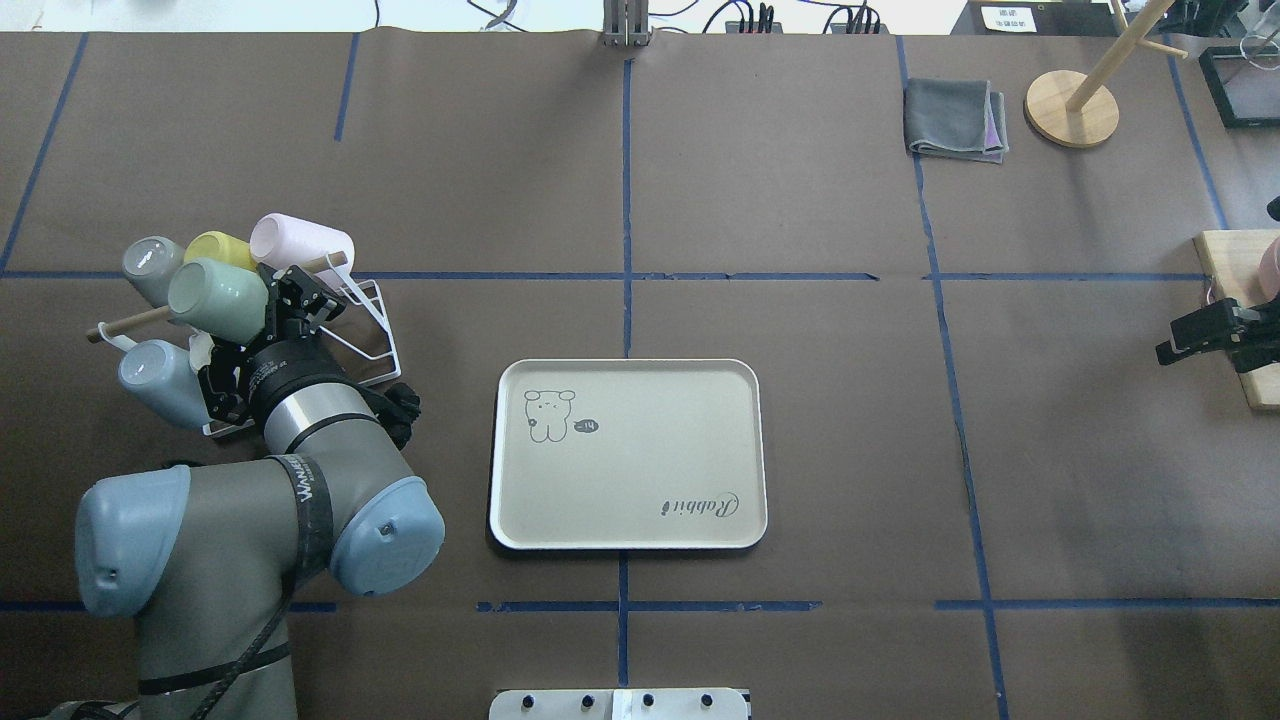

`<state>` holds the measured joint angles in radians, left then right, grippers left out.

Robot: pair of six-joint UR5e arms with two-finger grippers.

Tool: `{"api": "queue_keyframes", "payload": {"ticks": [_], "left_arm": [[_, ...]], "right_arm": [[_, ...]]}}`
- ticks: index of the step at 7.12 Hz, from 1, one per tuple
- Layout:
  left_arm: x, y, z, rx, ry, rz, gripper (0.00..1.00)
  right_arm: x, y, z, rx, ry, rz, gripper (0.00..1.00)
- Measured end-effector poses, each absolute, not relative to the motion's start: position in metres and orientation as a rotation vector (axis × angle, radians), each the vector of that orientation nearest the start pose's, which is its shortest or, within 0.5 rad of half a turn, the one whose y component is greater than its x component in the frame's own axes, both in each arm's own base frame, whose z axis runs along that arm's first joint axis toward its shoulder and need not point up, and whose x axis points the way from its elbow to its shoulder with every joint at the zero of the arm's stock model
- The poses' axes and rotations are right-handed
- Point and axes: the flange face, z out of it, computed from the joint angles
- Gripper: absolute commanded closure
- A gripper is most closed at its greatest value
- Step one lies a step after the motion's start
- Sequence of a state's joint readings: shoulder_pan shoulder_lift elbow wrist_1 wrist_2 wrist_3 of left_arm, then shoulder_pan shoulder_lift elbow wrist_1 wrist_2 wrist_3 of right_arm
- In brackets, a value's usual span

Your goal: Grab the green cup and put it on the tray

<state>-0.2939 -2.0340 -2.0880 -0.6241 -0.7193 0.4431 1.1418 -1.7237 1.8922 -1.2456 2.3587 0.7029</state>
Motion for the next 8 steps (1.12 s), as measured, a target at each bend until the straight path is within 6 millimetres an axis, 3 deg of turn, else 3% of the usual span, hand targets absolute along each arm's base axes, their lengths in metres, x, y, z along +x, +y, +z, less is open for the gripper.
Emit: {"api": "queue_keyframes", "payload": {"ticks": [3,6,7,8], "left_arm": [[0.405,-0.333,0.228,0.672,-0.533,1.282,0.33],[0.408,-0.329,0.189,0.906,-0.074,0.810,0.38],[0.412,-0.328,0.179,0.952,0.091,0.624,0.48],[0.422,-0.329,0.173,0.983,0.266,0.423,0.45]], "right_arm": [[-0.119,-0.431,0.531,-0.009,-0.902,0.076,0.06],[-0.113,-0.432,0.530,0.000,-0.903,0.086,0.06],[-0.112,-0.432,0.530,0.002,-0.903,0.086,0.06],[-0.112,-0.432,0.529,0.004,-0.905,0.084,0.06]]}}
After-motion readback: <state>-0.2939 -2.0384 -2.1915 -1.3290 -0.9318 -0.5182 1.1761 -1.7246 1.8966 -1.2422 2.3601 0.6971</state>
